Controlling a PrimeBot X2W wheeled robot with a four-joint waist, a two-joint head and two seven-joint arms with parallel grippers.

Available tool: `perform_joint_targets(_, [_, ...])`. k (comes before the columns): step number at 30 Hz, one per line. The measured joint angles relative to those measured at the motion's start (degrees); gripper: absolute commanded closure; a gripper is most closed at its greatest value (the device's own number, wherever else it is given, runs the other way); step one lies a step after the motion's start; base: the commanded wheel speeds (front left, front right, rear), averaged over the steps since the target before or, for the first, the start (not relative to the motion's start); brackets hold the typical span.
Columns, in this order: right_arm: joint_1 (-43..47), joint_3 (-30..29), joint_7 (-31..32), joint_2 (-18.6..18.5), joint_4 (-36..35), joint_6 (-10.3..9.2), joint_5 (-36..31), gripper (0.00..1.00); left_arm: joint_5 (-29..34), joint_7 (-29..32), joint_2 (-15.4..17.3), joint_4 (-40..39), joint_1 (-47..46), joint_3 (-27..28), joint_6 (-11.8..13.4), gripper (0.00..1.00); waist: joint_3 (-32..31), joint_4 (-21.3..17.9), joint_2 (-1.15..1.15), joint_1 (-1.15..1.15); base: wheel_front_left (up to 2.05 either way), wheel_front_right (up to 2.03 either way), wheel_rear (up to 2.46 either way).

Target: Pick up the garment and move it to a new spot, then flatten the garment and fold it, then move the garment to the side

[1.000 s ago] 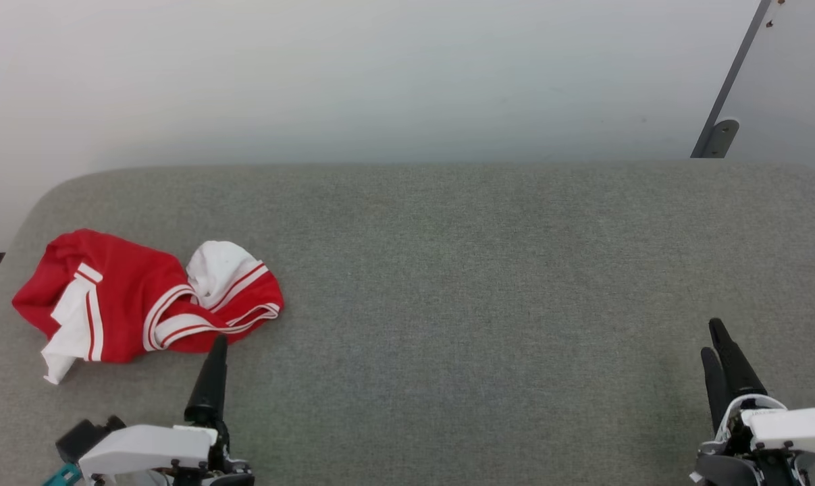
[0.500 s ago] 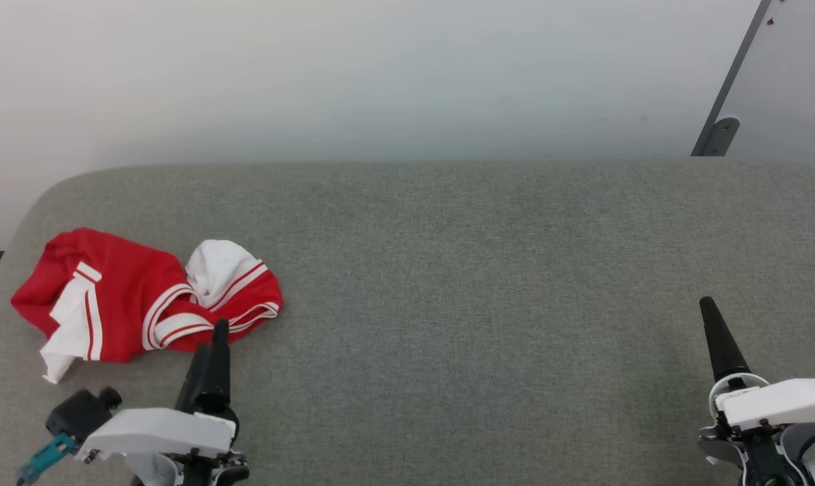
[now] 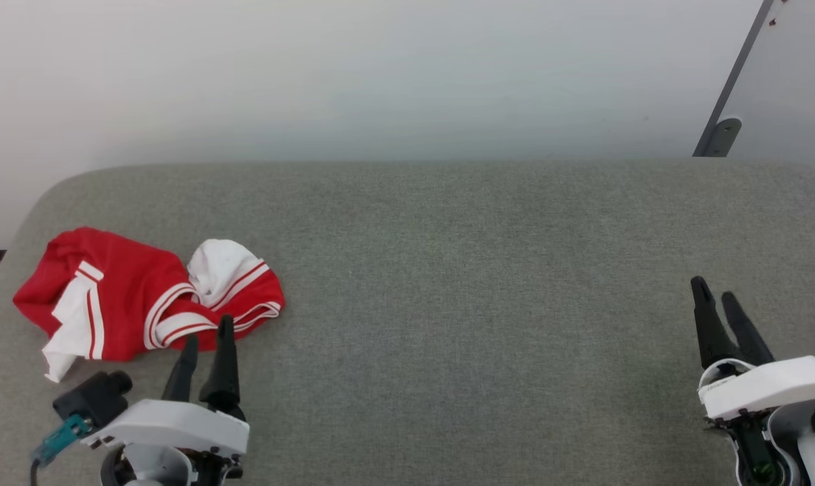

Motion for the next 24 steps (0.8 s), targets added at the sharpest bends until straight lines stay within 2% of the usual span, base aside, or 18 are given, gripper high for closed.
perform_joint_targets(16, [-2.1, 1.2, -2.7, -1.1, 1.7, 0.0, -16.8, 0.0, 12.5, -2.8, 2.7, -0.6, -0.3, -3.6, 2.1, 0.0, -0.1, 0.3, 0.0, 0.0, 0.0, 0.0, 0.0])
perform_joint_targets(24, [-3.0, 0.8, -3.9, -1.0, 2.0, 0.0, -21.3, 0.0, 16.6, -4.0, 3.5, -0.8, -0.9, -4.8, 2.6, 0.0, 0.1, 0.4, 0.0, 0.0, 0.0, 0.0, 0.0])
